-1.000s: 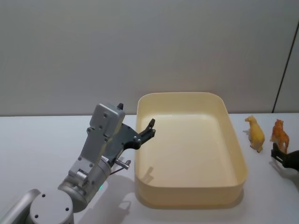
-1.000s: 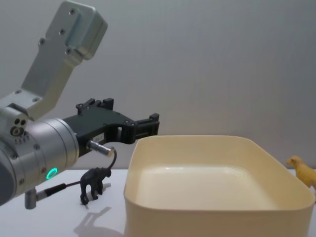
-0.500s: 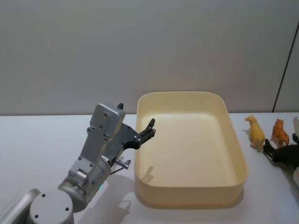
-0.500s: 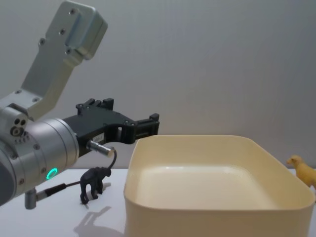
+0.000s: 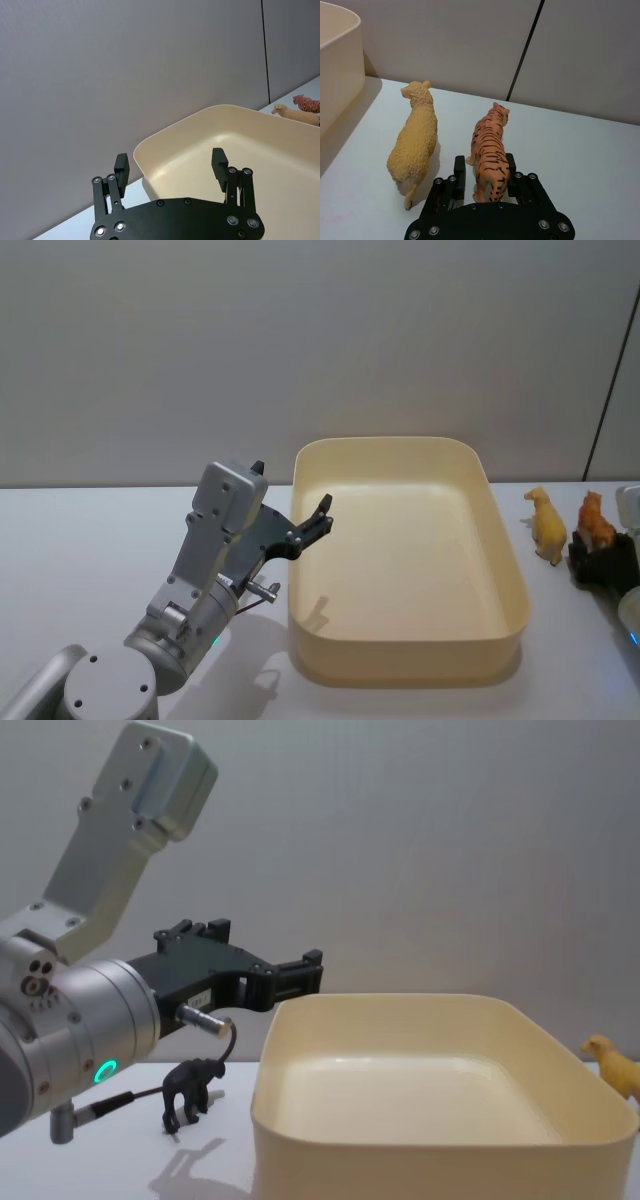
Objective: Pick up the toy alternately with two hands and place it into the central storage box.
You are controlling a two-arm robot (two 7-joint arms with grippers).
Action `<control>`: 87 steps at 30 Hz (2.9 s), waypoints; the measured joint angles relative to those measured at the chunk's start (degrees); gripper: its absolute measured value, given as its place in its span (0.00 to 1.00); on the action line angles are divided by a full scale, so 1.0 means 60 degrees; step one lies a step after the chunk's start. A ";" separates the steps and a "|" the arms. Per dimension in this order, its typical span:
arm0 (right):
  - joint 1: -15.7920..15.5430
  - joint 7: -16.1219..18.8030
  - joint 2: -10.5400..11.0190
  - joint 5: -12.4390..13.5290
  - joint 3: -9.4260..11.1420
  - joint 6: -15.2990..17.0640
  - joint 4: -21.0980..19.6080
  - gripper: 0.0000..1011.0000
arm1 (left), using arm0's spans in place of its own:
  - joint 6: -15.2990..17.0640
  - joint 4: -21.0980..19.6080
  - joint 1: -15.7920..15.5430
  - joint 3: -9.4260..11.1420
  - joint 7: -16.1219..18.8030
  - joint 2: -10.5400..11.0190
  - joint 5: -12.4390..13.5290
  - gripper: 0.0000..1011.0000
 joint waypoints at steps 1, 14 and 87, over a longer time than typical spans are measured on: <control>0.0024 0.0004 -0.0008 -0.0016 -0.0004 -0.0011 0.0037 0.45 | 0.0000 0.0000 0.0000 0.0000 0.0000 0.0000 0.0000 0.99; -0.0541 -0.0151 0.0169 0.0096 0.0103 -0.0007 -0.0734 0.27 | 0.0000 0.0000 0.0000 0.0000 0.0000 0.0000 0.0000 0.99; -0.0428 0.2687 -0.0557 0.0660 -0.0258 0.0582 -0.3272 0.95 | 0.0000 0.0000 0.0000 0.0000 -0.0001 0.0000 0.0001 0.99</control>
